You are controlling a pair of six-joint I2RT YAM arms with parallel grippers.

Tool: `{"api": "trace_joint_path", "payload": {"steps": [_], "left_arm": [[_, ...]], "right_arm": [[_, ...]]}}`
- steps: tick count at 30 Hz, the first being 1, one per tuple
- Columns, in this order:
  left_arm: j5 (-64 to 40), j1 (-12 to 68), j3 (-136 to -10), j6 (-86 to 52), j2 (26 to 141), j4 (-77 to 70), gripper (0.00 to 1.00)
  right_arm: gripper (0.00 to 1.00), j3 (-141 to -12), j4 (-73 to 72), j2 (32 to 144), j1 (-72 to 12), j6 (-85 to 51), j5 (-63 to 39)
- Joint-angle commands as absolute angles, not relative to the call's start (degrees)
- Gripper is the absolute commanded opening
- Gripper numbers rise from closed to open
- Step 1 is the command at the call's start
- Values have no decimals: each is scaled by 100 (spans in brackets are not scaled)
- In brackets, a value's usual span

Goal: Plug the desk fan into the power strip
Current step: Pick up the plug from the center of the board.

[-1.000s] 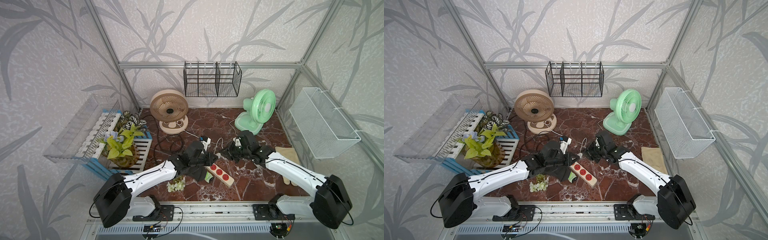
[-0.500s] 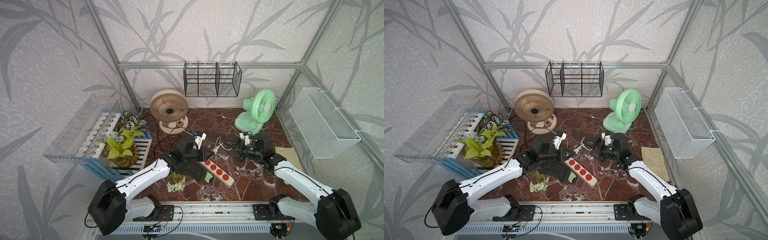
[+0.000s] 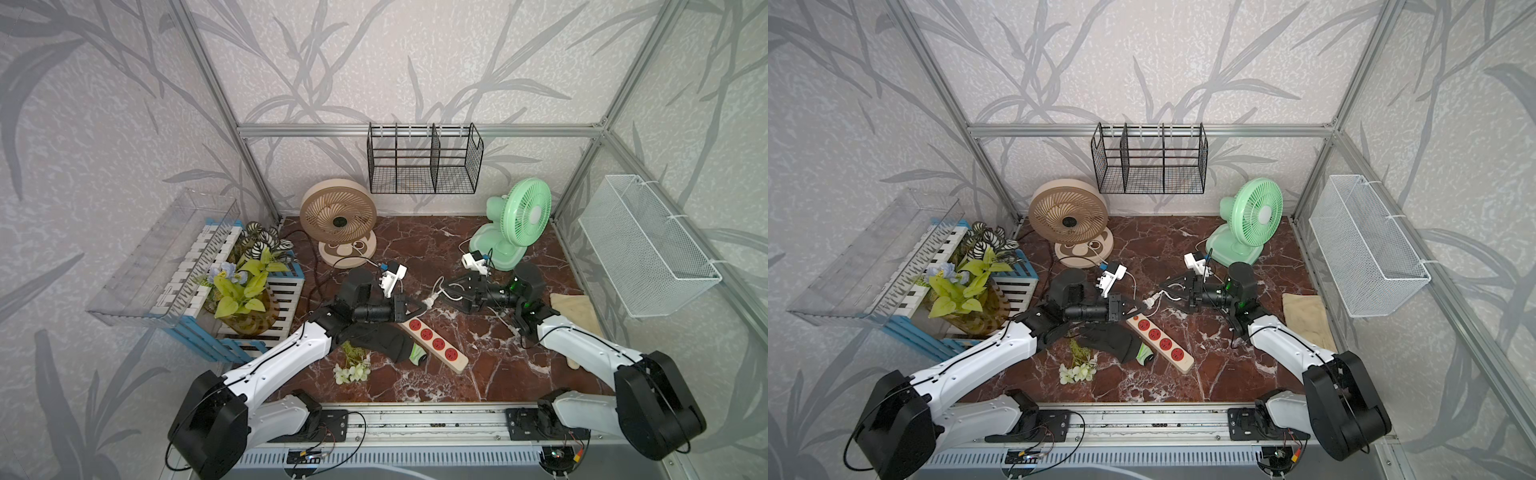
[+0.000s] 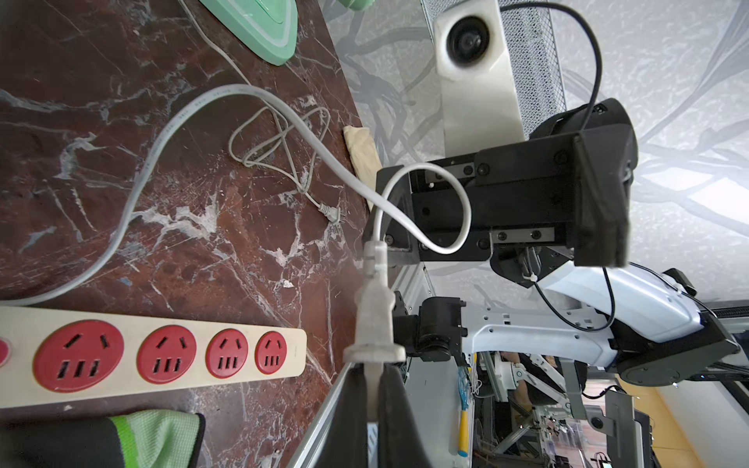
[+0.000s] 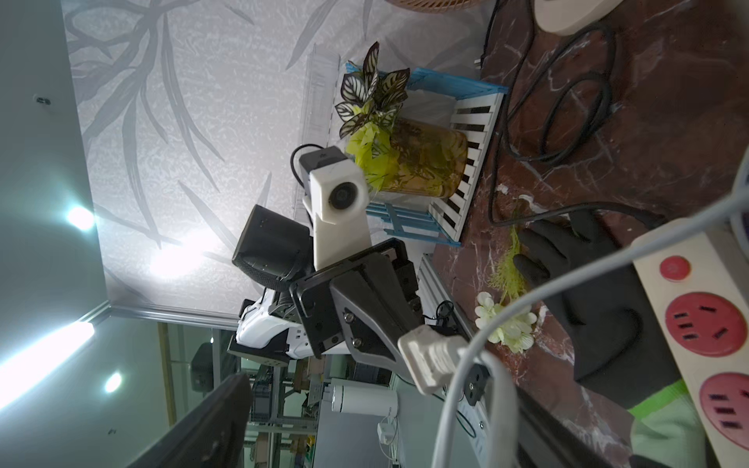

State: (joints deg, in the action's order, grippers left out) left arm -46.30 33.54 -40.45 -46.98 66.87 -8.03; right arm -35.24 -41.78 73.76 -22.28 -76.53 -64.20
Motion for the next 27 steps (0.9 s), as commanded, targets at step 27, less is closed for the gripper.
{"api": "trace_joint_path", "payload": {"steps": [27], "left_arm": [[-5835, 3004, -3820, -5220, 6520, -1603, 0]], "right_arm": [[69, -4551, -1069, 7387, -2697, -5023, -7040]]}}
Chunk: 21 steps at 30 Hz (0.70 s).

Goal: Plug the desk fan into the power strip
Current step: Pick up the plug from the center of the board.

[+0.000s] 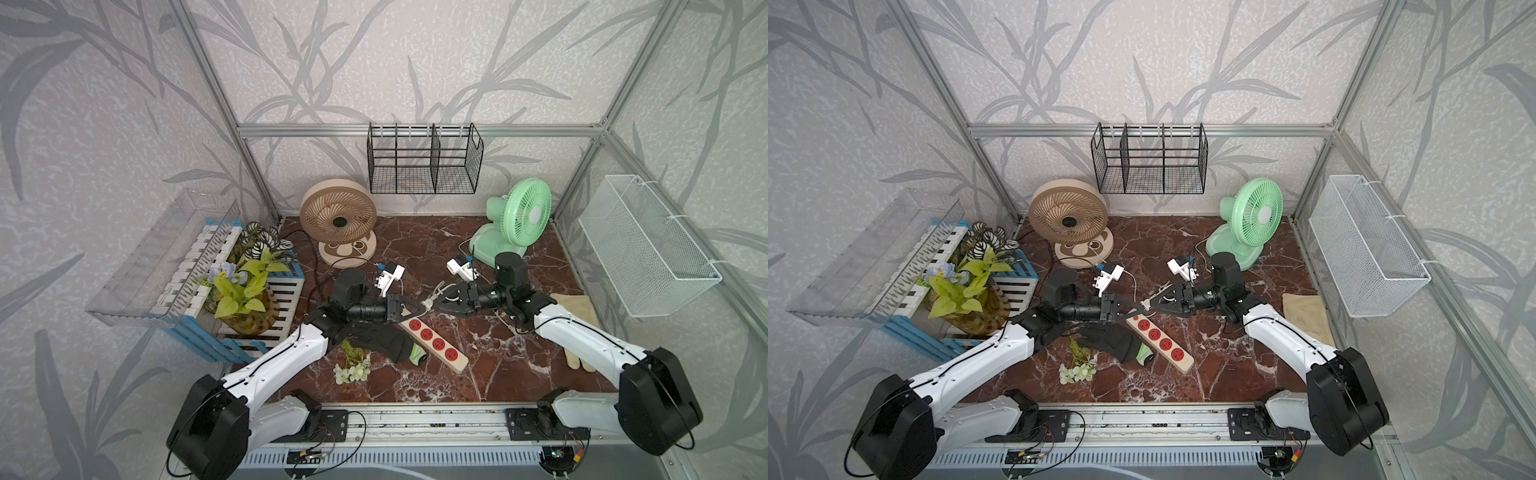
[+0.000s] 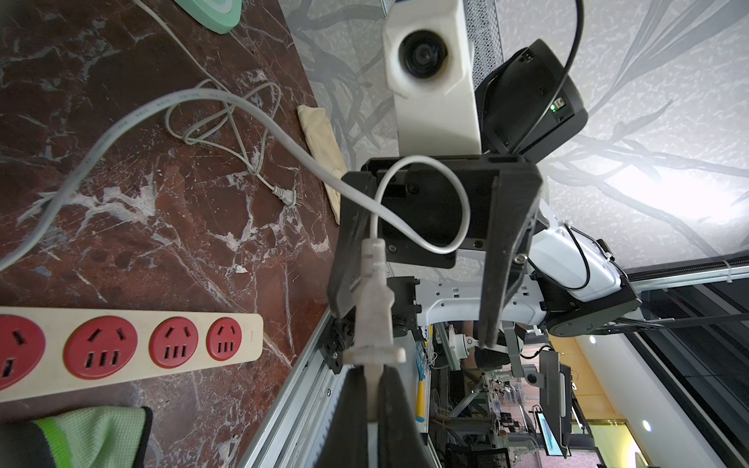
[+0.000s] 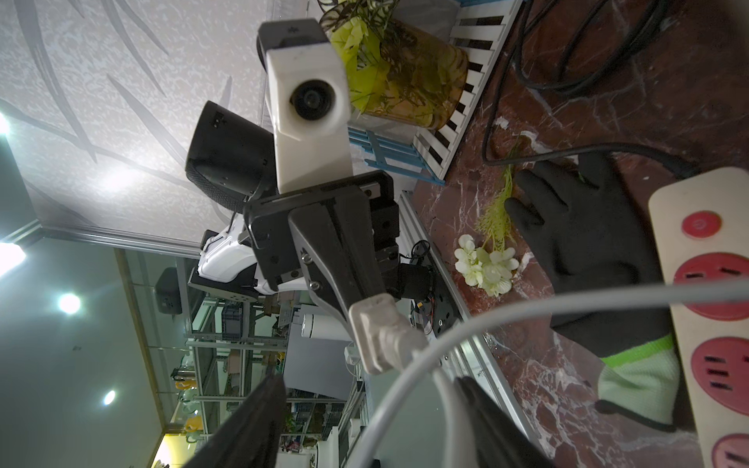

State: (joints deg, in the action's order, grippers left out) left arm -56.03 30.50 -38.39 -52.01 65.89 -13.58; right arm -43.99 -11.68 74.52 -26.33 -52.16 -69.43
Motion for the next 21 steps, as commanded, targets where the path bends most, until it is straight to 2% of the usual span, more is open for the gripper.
{"api": "trace_joint_path", "payload": {"steps": [1, 8, 11, 21], "left_arm": [[-5854, 3006, -3815, -5238, 6521, -1614, 0], [-6066, 2997, -3721, -5308, 6454, -1659, 0], [-6124, 2993, -3690, -5311, 6348, -1680, 0], [-6239, 2988, -3676, -5394, 6284, -1775, 0]], "right_arm": [[69, -4531, -1236, 7395, -2702, -5122, -7059], [52, -4529, -2383, 7585, -2716, -5901, -7319], [48, -4587, -2496, 7672, -2724, -5941, -7409], [47, -4743, -2809, 7996, -2792, -6059, -7463]]}}
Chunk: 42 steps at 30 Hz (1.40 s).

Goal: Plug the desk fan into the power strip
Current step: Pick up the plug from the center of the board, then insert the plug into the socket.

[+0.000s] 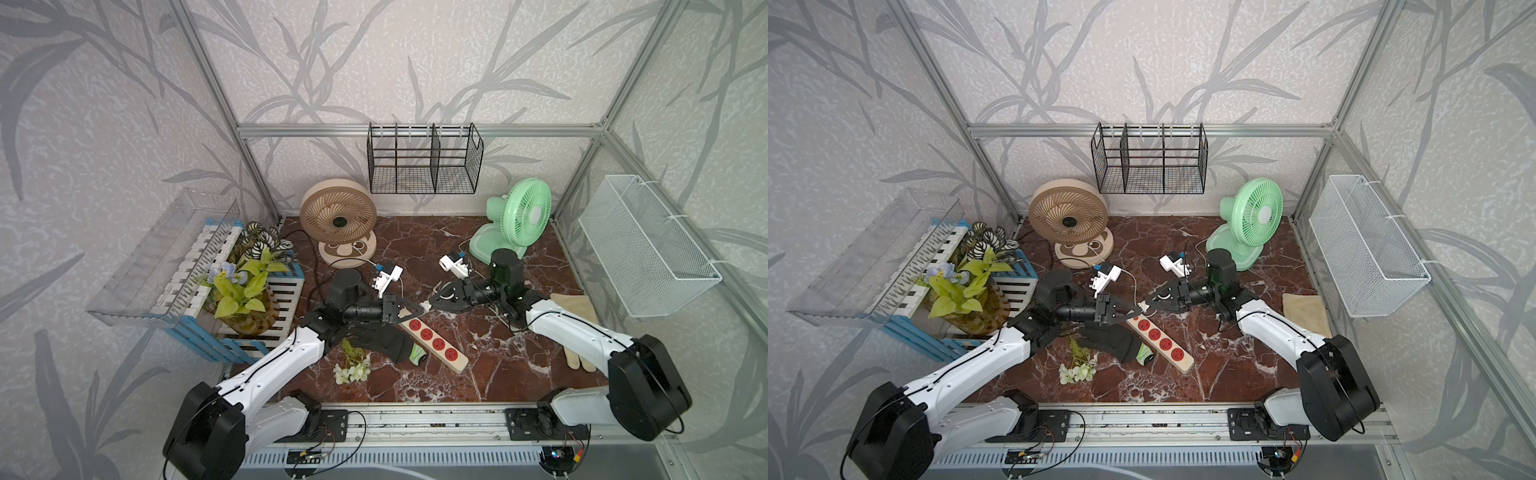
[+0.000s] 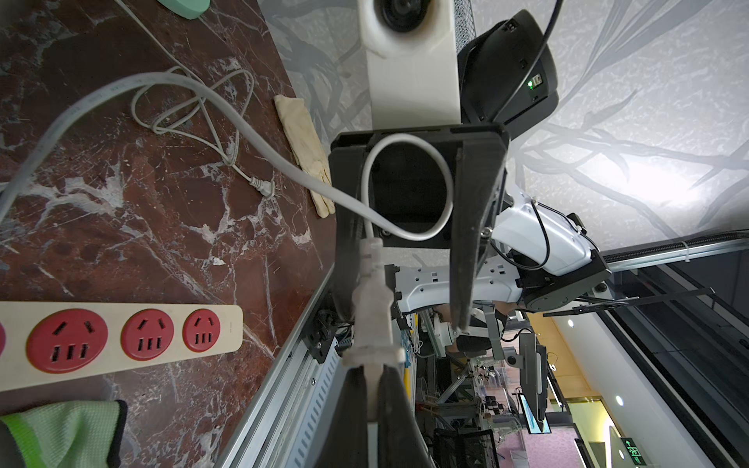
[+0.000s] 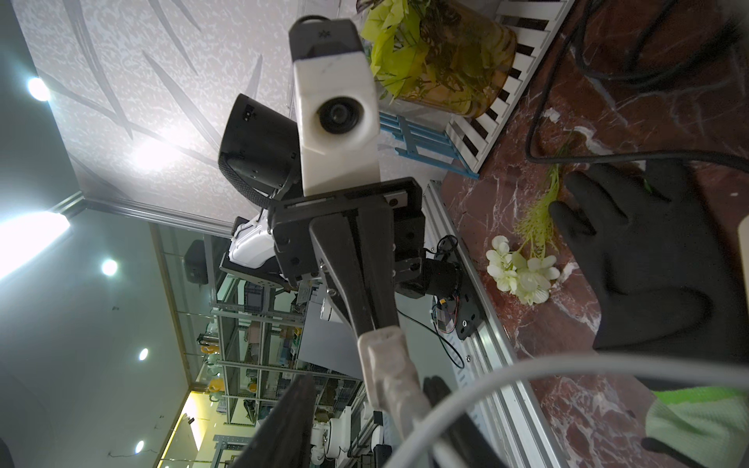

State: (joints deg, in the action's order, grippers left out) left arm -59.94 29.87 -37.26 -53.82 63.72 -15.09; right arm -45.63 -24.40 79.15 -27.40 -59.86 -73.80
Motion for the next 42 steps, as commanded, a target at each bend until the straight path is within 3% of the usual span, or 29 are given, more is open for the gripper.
{"api": "trace_joint_path", "payload": {"steps": [1, 4, 11, 14, 19, 22, 24, 28, 42], "left_arm": [[-6240, 2986, -3668, -5404, 6284, -1783, 0], [-6249, 2987, -3656, -5405, 6290, -1791, 0], [-6258, 2982, -3639, -5405, 6314, -1793, 0], [-6245, 2972, -3650, -5399, 6337, -1780, 4], [-5964, 2827, -3792, -5102, 6290, -1221, 65], [-5286, 2699, -3995, -4472, 6214, -159, 84], [-4712, 2656, -4050, -4144, 6141, 353, 90], [-3408, 2650, -3963, -3750, 5981, 940, 99], [-793, 3290, -4118, -2635, 7020, 814, 100]], "right_arm": [[47, -4752, -2870, 8031, -2806, -6089, -7458], [41, -4747, -3204, 8128, -2853, -6313, -7482], [0, -4663, -3805, 8244, -2929, -6667, -7582], [0, -4634, -3835, 8200, -2936, -6648, -7572], [0, -4897, -2341, 7988, -2872, -5550, -7249], [0, -5388, -622, 7793, -2786, -4397, -6805], [0, -5702, 282, 7698, -2734, -3946, -6578], [0, -5997, 661, 7552, -2613, -3960, -6235], [0, -6632, 319, 7508, -2608, -4847, -5752]]}}
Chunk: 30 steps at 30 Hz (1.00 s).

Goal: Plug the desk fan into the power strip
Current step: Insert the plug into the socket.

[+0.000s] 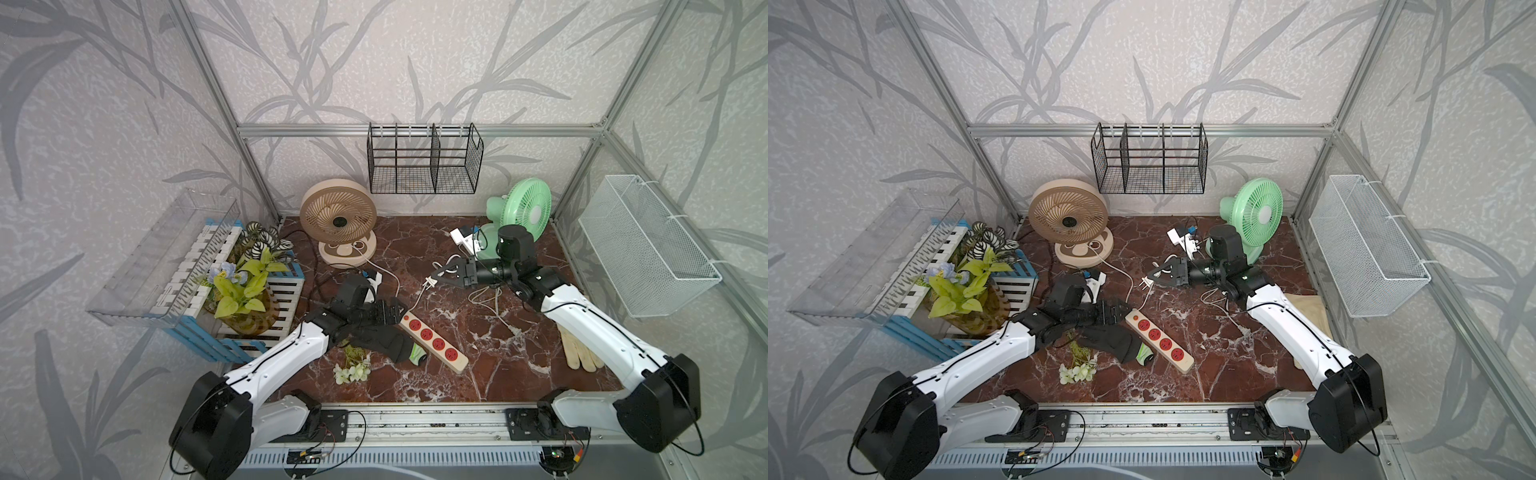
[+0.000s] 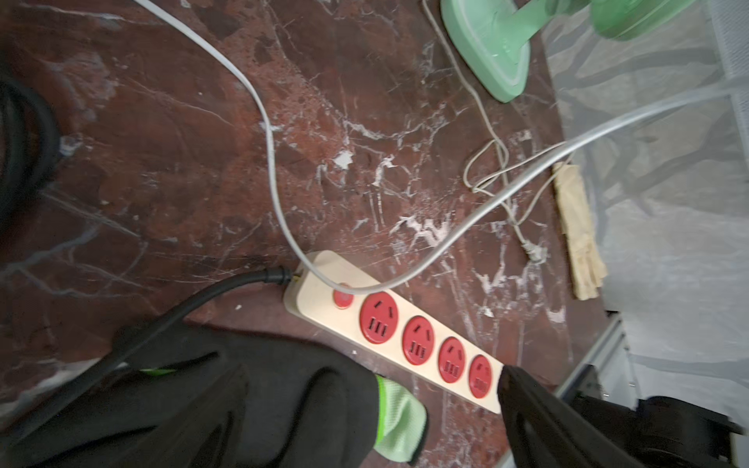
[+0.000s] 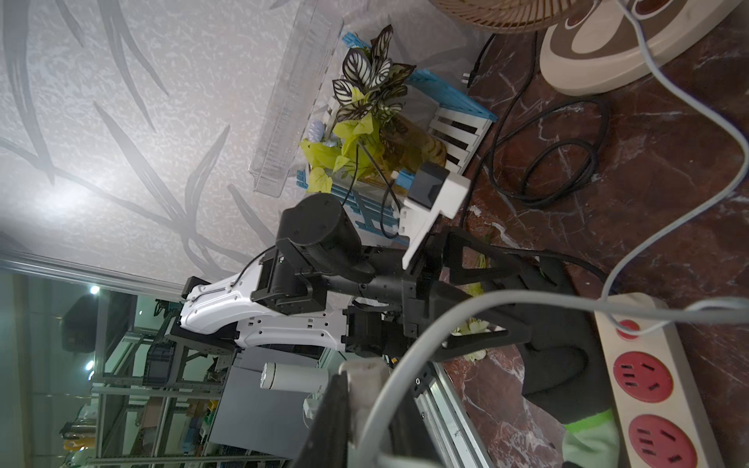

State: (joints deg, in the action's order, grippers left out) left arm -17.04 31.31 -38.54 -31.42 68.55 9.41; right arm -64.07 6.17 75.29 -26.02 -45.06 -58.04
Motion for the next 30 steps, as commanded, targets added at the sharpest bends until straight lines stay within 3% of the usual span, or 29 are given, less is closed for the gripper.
{"api": "trace_joint_path", "payload": {"steps": [1, 13, 15, 19, 25, 28, 30], "left_arm": [[-601, 3395, -4208, -2552, 7145, 774, 100], [569, 4061, -5141, -2002, 8559, 328, 100], [784, 4058, -5271, -1970, 8735, 334, 96], [1104, 4010, -5563, -2213, 9026, 409, 76], [1012, 3880, -5851, -2412, 9100, 471, 24], [934, 3703, -5842, -2546, 9037, 556, 12], [748, 3504, -5741, -2633, 8962, 533, 9]], "right_arm": [[0, -6635, 198, 7548, -2610, -4971, -5790], [0, -6644, -269, 7576, -2610, -5551, -5940], [0, -6587, -288, 7515, -2615, -5561, -5958], [0, -6392, -344, 7375, -2611, -5573, -6009], [0, -5819, -292, 7100, -2610, -5266, -6039], [0, -5577, 182, 6951, -2624, -4677, -5837], [0, -5477, 660, 6891, -2668, -4101, -5590]]}}
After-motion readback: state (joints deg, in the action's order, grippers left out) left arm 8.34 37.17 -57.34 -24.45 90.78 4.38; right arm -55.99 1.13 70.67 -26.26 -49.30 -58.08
